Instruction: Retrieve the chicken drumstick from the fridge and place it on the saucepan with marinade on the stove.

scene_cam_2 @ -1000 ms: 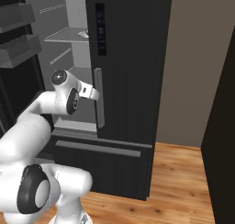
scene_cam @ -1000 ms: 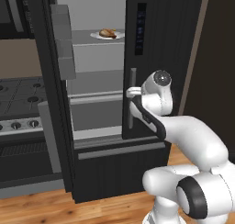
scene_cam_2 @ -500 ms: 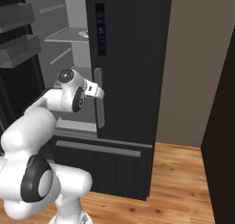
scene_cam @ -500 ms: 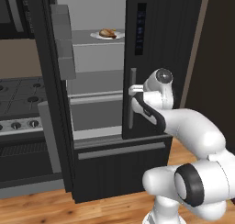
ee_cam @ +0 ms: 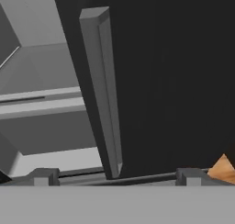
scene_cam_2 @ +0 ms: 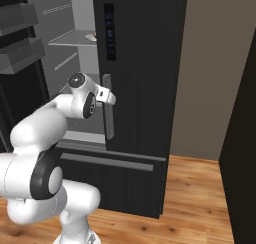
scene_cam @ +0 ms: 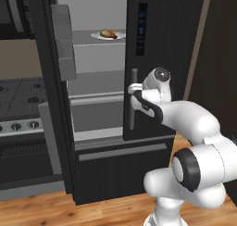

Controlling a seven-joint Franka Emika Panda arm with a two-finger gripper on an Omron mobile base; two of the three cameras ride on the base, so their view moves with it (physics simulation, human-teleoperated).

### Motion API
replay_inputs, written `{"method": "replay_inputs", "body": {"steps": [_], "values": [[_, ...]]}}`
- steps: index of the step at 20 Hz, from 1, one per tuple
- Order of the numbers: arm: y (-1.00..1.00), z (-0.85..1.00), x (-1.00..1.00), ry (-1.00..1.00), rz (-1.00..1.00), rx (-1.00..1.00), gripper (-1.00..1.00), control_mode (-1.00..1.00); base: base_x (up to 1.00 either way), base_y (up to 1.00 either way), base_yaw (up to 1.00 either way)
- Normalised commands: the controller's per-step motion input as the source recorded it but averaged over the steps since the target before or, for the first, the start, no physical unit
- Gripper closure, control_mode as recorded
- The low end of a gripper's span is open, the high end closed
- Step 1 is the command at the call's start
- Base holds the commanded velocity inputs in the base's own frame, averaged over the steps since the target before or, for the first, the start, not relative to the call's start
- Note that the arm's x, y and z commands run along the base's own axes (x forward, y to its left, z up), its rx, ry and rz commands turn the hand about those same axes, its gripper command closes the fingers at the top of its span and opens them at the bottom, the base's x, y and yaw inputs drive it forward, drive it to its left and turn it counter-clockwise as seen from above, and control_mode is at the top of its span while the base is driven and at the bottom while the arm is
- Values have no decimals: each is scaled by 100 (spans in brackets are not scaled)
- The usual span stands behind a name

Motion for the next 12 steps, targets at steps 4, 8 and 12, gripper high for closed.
{"method": "replay_inputs", "body": {"steps": [4,8,12], "values": [[0,-6,27,0,0,0,-100,-100,0,0,0],[0,-17,27,-2,0,0,-100,-100,0,0,0],[4,-24,36,-7,0,0,-100,-100,0,0,0]]}}
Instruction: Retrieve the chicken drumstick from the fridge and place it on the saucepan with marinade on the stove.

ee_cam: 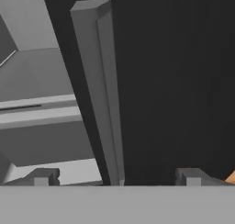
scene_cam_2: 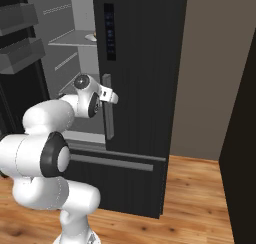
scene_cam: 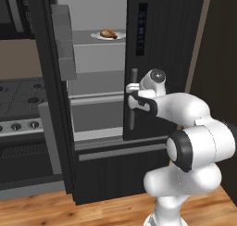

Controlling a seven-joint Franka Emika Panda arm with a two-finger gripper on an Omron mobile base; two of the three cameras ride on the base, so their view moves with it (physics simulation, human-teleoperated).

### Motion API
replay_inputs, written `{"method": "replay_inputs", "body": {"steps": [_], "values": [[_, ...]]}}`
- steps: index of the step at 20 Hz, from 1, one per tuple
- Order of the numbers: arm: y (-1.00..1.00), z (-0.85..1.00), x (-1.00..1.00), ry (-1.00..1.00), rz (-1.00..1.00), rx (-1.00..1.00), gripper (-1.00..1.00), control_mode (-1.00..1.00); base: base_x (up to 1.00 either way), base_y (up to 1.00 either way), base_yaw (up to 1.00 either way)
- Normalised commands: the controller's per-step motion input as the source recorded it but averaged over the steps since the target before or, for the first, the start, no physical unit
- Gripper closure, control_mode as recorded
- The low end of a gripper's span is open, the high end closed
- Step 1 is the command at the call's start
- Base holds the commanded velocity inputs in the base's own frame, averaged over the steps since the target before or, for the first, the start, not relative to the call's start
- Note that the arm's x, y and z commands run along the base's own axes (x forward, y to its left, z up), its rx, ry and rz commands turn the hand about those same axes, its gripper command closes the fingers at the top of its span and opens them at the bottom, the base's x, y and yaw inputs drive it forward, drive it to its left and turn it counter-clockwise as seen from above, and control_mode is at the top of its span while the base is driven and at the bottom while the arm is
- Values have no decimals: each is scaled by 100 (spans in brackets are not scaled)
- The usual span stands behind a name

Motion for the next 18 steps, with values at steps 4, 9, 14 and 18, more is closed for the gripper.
{"method": "replay_inputs", "body": {"steps": [4,9,14,18], "values": [[5,-22,38,-7,0,0,-100,-100,0,0,0],[4,-18,38,-5,0,0,-100,-100,0,0,0],[12,-22,50,-3,0,0,-100,-100,0,0,0],[7,-30,74,-5,0,0,-100,-100,0,0,0]]}}
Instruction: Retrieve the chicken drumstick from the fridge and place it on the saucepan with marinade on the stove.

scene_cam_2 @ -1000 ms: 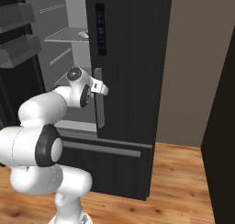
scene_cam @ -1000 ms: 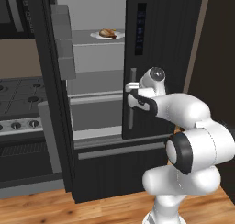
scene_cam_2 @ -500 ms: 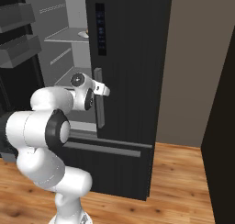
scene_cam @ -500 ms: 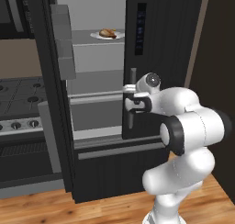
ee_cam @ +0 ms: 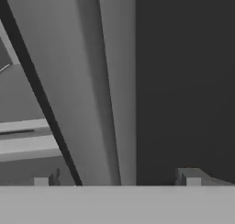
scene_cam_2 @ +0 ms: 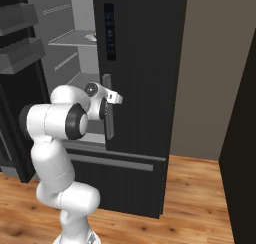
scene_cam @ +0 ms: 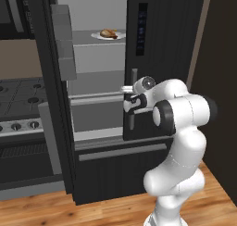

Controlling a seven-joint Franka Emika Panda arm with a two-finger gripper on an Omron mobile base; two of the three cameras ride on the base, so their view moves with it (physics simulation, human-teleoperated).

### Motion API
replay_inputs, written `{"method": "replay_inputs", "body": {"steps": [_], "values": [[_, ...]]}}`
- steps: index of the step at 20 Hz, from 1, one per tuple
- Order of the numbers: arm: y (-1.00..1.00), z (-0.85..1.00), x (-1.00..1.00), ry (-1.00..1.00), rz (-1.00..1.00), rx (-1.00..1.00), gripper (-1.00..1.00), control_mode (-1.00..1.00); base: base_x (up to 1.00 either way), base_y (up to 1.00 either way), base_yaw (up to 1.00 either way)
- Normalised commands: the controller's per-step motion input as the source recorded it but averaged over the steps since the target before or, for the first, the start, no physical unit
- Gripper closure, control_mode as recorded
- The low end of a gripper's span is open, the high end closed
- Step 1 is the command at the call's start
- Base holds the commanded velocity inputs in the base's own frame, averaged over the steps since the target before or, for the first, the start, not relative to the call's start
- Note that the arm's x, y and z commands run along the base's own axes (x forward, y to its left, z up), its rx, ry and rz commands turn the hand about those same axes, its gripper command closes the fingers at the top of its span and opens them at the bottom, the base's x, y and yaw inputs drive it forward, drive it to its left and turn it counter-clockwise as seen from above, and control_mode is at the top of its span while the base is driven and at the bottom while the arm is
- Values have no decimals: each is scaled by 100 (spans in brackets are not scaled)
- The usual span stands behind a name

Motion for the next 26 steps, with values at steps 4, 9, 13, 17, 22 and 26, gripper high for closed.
{"method": "replay_inputs", "body": {"steps": [4,9,13,17,22,26], "values": [[1,-32,76,-4,0,-1,-100,-100,0,0,0],[0,-33,63,-5,0,-4,-100,-100,0,0,0],[0,-28,50,-5,0,-4,-100,-100,0,0,0],[0,-2,9,0,0,0,100,-100,0,0,0],[0,0,0,0,0,0,100,-100,0,0,0],[-9,0,-18,1,-3,0,100,-100,0,0,0]]}}
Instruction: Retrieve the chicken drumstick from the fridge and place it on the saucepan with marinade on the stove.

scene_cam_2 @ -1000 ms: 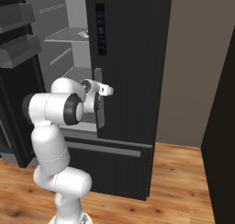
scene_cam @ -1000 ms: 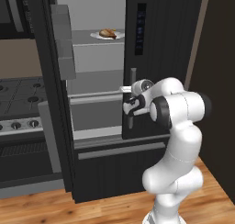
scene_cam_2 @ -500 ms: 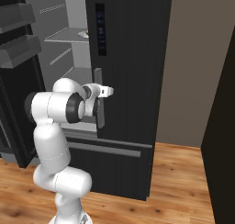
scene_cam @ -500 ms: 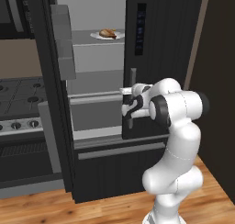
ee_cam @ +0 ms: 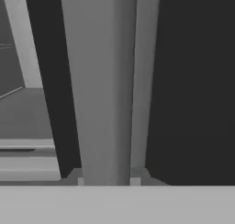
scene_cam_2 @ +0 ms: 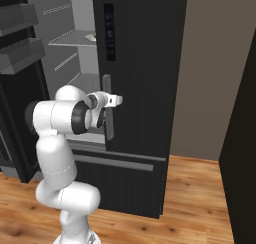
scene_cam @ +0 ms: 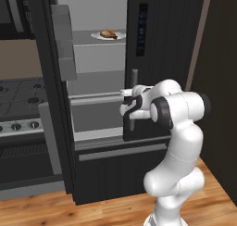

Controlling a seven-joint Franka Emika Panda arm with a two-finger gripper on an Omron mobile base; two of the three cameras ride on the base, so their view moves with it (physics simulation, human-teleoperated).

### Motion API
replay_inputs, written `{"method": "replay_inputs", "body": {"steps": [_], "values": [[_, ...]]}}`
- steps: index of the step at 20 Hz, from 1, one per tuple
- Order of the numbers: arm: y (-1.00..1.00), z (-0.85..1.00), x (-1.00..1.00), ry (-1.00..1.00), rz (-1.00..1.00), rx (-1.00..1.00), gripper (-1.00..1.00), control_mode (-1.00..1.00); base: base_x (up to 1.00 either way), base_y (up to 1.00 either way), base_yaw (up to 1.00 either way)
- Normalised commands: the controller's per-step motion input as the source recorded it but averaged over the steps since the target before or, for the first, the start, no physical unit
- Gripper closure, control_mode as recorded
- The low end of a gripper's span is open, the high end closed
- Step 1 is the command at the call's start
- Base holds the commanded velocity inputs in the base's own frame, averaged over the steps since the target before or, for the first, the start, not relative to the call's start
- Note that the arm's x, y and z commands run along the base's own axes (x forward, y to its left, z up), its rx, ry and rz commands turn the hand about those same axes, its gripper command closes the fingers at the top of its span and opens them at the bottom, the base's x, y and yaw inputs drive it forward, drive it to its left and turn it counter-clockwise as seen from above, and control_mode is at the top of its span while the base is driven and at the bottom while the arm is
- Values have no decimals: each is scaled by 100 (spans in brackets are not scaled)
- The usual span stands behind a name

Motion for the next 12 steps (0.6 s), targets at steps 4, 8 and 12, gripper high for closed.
{"method": "replay_inputs", "body": {"steps": [4,8,12], "values": [[-70,0,-74,10,-16,8,100,-100,0,0,0],[-100,0,-100,4,-18,12,100,-100,0,0,0],[-100,0,-100,0,-20,11,100,-100,0,0,0]]}}
